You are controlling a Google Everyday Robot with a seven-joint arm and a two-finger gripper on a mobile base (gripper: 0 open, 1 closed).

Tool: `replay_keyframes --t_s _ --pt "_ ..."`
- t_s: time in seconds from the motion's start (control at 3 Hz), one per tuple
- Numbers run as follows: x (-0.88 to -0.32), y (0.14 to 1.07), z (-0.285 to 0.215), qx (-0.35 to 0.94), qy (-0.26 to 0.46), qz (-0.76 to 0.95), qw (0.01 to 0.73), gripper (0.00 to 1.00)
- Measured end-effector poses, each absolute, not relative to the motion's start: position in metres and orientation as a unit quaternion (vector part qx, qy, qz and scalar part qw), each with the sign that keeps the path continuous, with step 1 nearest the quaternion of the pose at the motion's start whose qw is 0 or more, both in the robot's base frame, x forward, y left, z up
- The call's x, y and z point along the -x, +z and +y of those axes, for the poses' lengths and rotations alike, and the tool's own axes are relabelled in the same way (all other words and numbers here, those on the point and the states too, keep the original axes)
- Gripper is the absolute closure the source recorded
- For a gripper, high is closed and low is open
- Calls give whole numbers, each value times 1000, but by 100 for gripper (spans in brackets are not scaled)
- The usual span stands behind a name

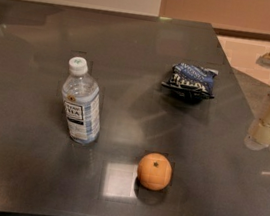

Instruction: Pick blue chip bag

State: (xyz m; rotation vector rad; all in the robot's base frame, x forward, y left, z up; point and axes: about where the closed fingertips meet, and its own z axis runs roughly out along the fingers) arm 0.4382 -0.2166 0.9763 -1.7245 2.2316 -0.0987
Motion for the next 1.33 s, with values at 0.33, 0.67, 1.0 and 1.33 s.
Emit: replay_keyframes --t_s 0.33,0.67,1.0,1.33 --pt "-441 979 -217 607 -38 777 161 0" --pt "-464 971 -214 611 -48 770 176 0" --pt "-502 948 -210 617 -47 762 194 0" --pt "-539 926 -205 618 -37 757 209 0"
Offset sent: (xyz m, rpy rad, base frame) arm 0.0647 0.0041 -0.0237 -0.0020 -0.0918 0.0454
